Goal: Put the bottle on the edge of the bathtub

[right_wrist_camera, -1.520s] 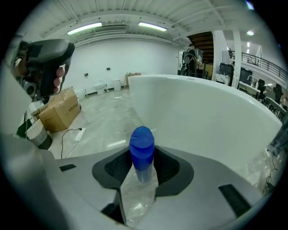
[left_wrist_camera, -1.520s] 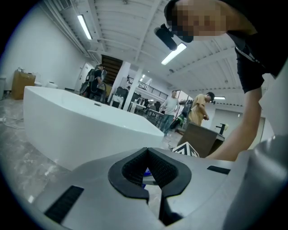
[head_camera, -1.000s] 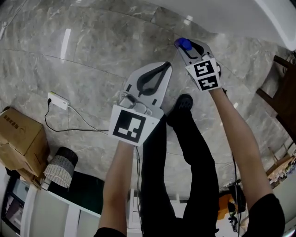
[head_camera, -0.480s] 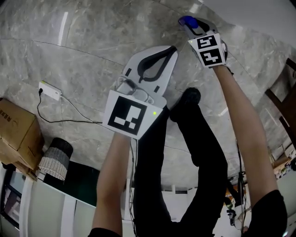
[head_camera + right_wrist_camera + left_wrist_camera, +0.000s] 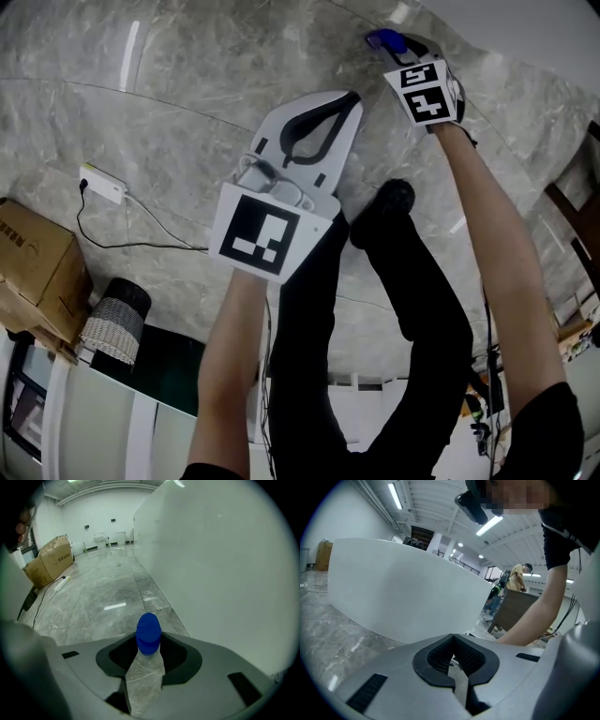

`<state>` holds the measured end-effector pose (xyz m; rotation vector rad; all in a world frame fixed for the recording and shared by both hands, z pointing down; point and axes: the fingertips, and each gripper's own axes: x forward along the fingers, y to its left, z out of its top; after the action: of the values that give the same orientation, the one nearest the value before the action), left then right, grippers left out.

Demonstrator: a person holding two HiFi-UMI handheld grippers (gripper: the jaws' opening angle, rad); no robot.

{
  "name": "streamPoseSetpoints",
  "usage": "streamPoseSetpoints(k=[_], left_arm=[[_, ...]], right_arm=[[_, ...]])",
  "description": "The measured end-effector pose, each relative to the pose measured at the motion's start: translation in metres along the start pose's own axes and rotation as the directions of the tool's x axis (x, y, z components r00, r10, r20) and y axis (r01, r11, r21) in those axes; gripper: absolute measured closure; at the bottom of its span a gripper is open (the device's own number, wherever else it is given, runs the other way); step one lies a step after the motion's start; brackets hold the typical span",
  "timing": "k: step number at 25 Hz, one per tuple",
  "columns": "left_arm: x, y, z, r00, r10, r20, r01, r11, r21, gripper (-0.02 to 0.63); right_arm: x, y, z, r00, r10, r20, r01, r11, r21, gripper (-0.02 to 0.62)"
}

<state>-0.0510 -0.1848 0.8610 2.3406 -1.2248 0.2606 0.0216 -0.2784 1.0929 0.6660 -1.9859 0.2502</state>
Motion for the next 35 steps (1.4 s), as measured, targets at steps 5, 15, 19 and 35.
streamPoseSetpoints(k=[5, 15, 19, 35], left_arm=[[0.001, -0.003, -0.001, 1.000, 0.001, -0.001, -0.001, 1.000, -0.009, 0.595], [0.006, -0.006, 0.009, 1.000, -0.006, 0.003, 0.006, 1.000, -0.007, 0.595], [0.006, -0.010, 0.014, 1.000, -0.006, 0.003, 0.006, 1.000, -0.003, 0.595], [-0.066, -0.073, 0.151, 0.997, 0.039, 0.068, -0.038, 0.999, -0.019, 0.595]], right_arm=[[0.000, -0.002, -0.001, 1.000, -0.007, 0.004, 0.007, 1.000, -0.002, 0.449], [-0.004, -0.003, -0.003, 1.000, -0.001, -0.031, 0.000, 1.000, -0.017, 0.449], [-0.009, -0.004, 0.004, 1.000, 0.007, -0.023, -0.008, 1.000, -0.029, 0.442], [-0.187, -0.009, 0.101, 0.997, 0.044, 0.061, -0.041, 0.998, -0.049, 0.425]])
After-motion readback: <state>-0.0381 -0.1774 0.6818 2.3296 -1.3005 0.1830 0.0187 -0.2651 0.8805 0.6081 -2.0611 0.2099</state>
